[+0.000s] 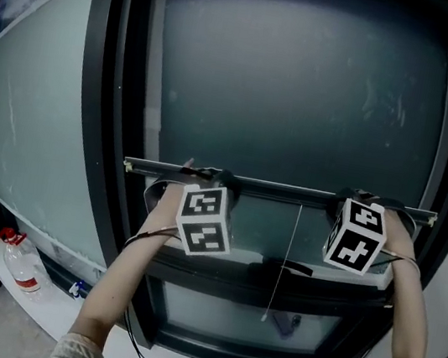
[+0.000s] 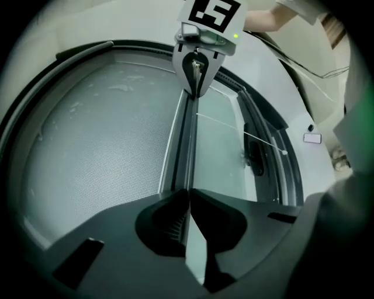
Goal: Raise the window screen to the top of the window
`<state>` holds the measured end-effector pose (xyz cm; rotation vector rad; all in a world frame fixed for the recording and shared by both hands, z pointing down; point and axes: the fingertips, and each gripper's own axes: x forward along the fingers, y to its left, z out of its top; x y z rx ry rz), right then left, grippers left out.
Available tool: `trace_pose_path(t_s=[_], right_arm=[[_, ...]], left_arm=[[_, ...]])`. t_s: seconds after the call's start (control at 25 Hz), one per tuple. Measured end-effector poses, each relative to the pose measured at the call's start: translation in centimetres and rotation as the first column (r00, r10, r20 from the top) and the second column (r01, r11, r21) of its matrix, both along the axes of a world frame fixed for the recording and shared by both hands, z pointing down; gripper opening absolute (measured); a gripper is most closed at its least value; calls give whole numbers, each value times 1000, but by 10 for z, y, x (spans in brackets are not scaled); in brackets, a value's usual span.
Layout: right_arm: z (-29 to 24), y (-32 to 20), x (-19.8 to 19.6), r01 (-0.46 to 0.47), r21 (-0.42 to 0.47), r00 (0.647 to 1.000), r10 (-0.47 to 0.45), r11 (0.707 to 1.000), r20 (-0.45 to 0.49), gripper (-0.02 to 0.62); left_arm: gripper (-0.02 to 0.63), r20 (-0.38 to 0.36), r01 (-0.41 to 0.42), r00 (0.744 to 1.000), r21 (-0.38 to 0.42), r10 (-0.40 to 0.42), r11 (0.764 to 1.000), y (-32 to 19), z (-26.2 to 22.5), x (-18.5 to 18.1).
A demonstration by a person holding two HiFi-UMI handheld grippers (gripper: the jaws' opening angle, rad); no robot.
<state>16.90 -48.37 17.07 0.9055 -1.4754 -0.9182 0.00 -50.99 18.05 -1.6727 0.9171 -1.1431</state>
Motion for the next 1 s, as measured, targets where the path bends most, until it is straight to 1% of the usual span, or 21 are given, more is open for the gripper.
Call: trace_pose_path(t_s=[0.08, 0.16, 0.36, 0.48, 0.6, 0.72, 0.84, 0.96, 1.0], right_arm=[[-27, 0, -3, 6, 43, 1000, -5, 999, -19, 18], [-53, 1, -4, 8, 90, 999, -5, 996, -33, 18], [-119, -2, -4, -1, 196, 1000, 7, 981, -28, 18], [-159, 1, -5, 0, 243, 1000, 6, 970, -25, 18], [-209, -1, -6, 5, 306, 1000, 4, 952, -28, 18], [-254, -2, -8, -3, 350, 1000, 10, 937, -18, 18], [-296, -1, -9, -9, 417, 1000, 19, 909, -20, 18], [-332, -2, -10, -23, 453, 1000, 28, 891, -4, 18], [-343, -1, -10, -28, 469, 1000, 31, 883, 0, 18]], left_arm=[[23, 28, 8, 1000, 55, -10, 998, -1, -28, 0], [20, 40, 13, 999, 121, -17, 993, 0, -55, 0], [20, 9, 13, 1000, 202, -15, 979, -4, -120, -1], [20, 9, 22, 1000, 276, -26, 961, -2, -161, -2], [20, 5, 46, 999, 364, -51, 930, -4, -212, -4], [20, 2, 65, 997, 398, -72, 915, -5, -257, -5], [20, -8, 71, 997, 434, -76, 898, -5, -299, -5], [21, -2, 76, 996, 450, -84, 890, -5, -333, -5], [20, 2, 81, 996, 463, -92, 883, -5, -344, -6]])
